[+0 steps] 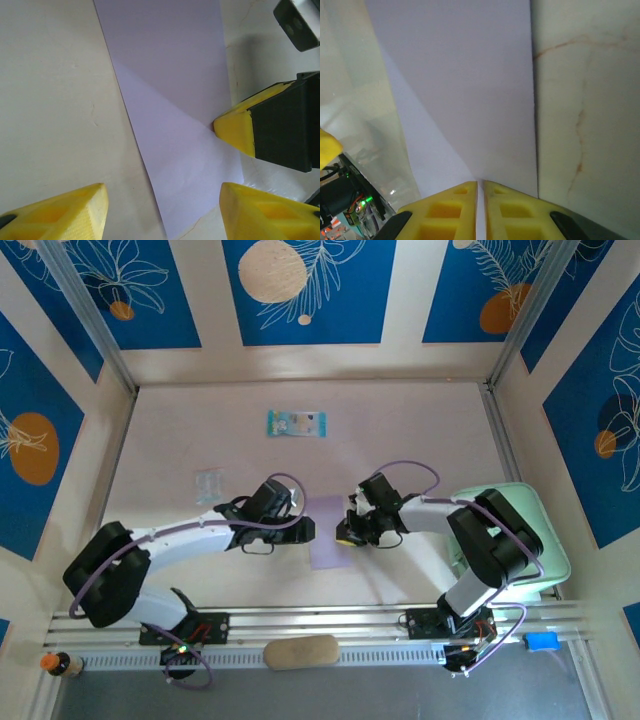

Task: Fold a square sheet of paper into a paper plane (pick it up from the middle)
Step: Third fold the triangle at the center of the table.

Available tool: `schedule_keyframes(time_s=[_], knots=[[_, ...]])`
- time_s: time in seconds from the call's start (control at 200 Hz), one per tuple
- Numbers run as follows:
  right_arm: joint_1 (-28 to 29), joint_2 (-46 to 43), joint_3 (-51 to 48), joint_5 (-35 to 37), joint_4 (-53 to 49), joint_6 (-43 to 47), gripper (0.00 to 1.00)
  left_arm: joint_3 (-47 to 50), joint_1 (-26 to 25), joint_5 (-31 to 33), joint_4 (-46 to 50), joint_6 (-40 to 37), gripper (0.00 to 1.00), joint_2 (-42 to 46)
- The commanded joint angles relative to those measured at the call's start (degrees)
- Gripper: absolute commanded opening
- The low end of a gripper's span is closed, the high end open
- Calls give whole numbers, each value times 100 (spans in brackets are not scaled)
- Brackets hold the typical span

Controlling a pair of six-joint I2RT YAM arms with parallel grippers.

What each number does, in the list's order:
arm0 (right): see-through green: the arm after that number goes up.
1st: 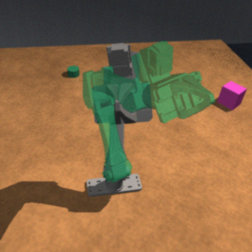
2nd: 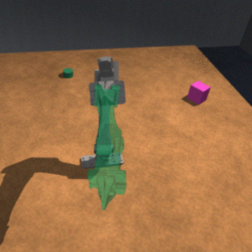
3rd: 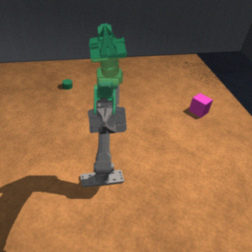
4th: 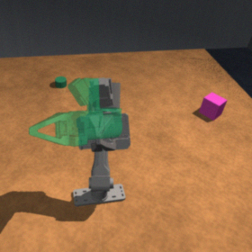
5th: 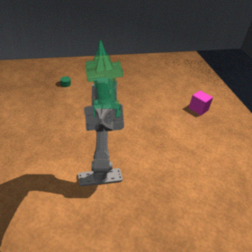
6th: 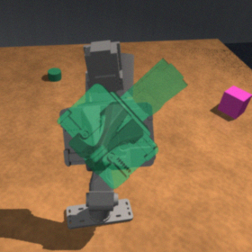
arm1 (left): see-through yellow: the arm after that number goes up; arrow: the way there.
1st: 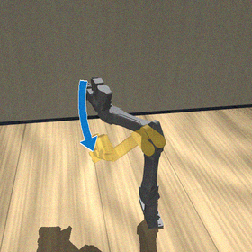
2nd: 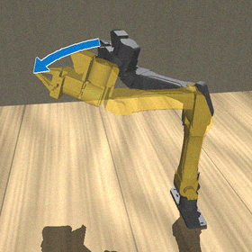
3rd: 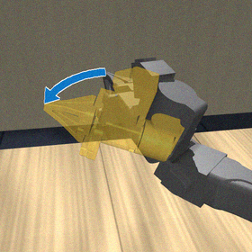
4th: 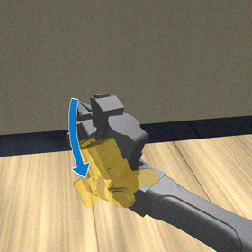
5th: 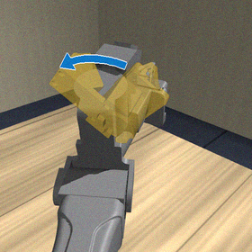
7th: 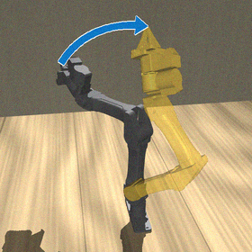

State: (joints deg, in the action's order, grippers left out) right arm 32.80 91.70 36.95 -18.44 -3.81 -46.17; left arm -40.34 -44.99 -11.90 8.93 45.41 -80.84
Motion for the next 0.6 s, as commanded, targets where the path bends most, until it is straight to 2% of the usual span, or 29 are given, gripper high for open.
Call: schedule_keyframes(time_s=[0.0,0.235,0.595], knots=[[-1,-254,-76,-41,154,-191,13,120,153,-473,-301,208,55,-217],[-32,152,9,43,194,-330,13,107,194,-1180,-877,479,43,-765],[-10,378,-410,446,316,-860,12,158,199,-1387,-978,706,36,-1104]])
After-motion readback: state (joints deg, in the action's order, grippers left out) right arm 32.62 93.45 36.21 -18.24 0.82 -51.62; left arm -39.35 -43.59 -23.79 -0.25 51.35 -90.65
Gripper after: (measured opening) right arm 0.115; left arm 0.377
